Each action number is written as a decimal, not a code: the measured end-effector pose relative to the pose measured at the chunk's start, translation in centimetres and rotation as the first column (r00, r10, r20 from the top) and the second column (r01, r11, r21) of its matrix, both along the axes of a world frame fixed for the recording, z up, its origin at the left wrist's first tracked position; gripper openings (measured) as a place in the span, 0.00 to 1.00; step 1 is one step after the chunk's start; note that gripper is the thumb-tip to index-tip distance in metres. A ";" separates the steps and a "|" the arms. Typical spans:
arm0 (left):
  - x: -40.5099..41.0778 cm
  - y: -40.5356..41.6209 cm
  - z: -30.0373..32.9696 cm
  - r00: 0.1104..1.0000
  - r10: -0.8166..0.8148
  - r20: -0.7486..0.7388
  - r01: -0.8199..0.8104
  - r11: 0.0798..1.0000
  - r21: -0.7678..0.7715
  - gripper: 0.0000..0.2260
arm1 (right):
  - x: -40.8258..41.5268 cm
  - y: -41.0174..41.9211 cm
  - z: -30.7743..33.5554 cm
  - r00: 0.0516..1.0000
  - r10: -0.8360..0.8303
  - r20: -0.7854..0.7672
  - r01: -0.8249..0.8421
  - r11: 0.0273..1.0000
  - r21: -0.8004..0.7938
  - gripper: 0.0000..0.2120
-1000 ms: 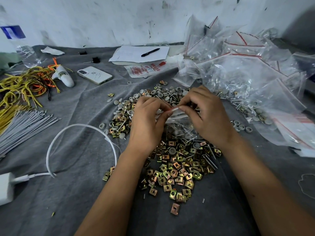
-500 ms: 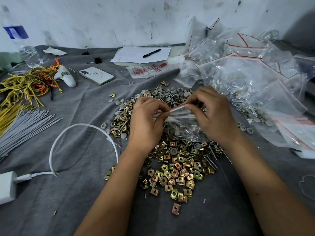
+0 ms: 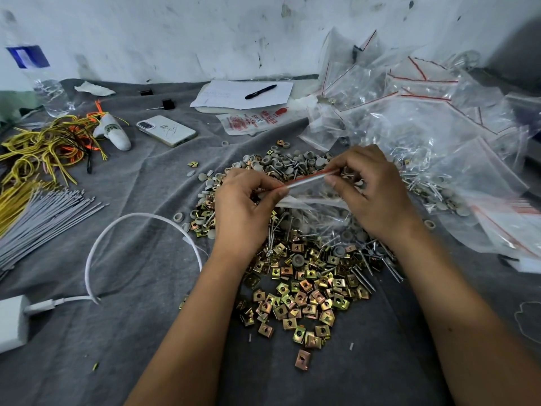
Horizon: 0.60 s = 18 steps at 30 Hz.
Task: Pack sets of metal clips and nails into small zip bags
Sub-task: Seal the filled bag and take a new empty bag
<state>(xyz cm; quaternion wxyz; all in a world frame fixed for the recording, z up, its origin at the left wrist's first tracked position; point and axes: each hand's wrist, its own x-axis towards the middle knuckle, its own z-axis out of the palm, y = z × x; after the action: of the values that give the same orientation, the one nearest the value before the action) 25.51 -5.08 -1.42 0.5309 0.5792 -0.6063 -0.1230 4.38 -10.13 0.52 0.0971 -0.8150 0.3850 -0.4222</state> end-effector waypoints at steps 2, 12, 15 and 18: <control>0.1 0.0 -0.1 0.999 -0.014 -0.049 0.015 1.000 0.014 0.02 | -0.2 -0.2 0.0 1.000 0.009 -0.002 -0.009 0.999 -0.042 0.04; 0.0 0.2 0.0 1.000 -0.018 0.004 0.018 1.000 0.007 0.07 | -0.9 -1.0 -0.8 0.992 -0.083 -0.097 0.070 0.989 -0.129 0.07; -0.3 0.2 0.1 1.000 -0.026 0.013 0.027 1.000 -0.011 0.05 | -0.5 -0.8 -1.1 0.993 -0.072 -0.097 0.058 0.988 -0.143 0.07; -0.2 0.3 -0.1 0.998 -0.018 -0.063 0.019 1.000 0.005 0.03 | -0.6 -0.9 -1.2 0.997 -0.038 -0.062 0.029 0.990 -0.140 0.06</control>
<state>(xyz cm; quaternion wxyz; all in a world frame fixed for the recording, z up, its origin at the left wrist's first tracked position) 25.27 -4.81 -1.49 0.5470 0.5708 -0.5943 -0.1476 3.79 -11.00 -0.64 0.0207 -0.8263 0.3711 -0.4231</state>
